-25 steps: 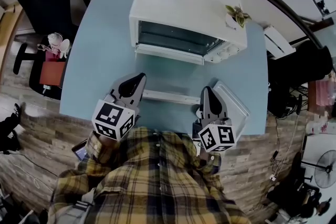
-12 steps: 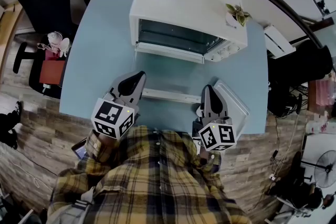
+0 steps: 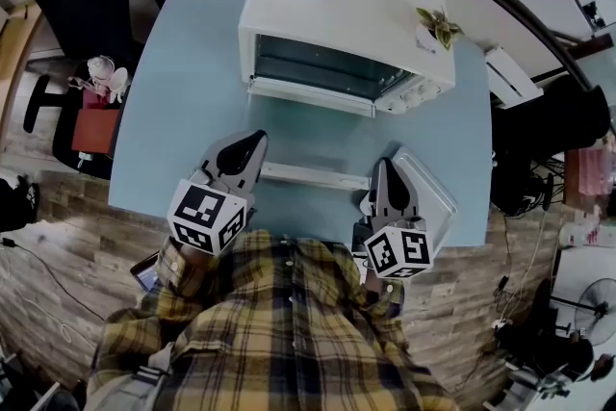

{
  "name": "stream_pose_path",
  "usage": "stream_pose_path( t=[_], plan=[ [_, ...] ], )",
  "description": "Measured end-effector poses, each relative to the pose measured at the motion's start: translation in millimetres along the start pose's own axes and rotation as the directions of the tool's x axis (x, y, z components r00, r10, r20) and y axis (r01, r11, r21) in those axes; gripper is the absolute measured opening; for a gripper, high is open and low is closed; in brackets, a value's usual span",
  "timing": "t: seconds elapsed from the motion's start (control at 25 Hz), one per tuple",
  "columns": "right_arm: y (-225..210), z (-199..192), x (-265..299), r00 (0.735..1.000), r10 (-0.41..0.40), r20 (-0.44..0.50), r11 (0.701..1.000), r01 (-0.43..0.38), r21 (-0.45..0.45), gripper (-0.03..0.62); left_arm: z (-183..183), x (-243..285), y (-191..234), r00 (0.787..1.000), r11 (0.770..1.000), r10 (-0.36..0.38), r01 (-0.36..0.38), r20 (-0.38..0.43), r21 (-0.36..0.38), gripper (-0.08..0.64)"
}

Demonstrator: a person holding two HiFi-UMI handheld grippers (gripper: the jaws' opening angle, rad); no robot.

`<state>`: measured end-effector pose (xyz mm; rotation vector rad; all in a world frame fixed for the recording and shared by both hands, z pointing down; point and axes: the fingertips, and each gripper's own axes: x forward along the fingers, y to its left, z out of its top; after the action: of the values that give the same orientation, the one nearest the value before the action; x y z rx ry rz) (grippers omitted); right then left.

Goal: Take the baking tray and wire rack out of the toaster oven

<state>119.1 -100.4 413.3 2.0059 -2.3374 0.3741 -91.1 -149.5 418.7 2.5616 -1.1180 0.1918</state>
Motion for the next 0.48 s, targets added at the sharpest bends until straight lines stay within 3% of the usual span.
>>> stream_pose_path(
  t=[0.48],
  plan=[
    [-1.0,-3.3,4.3,1.000,-0.002,-0.009,1.000,0.002,0.011,0.003,-0.8,3.2,3.3,1.000,1.000,-0.001,0.001,-0.004,0.000,-0.009]
  ],
)
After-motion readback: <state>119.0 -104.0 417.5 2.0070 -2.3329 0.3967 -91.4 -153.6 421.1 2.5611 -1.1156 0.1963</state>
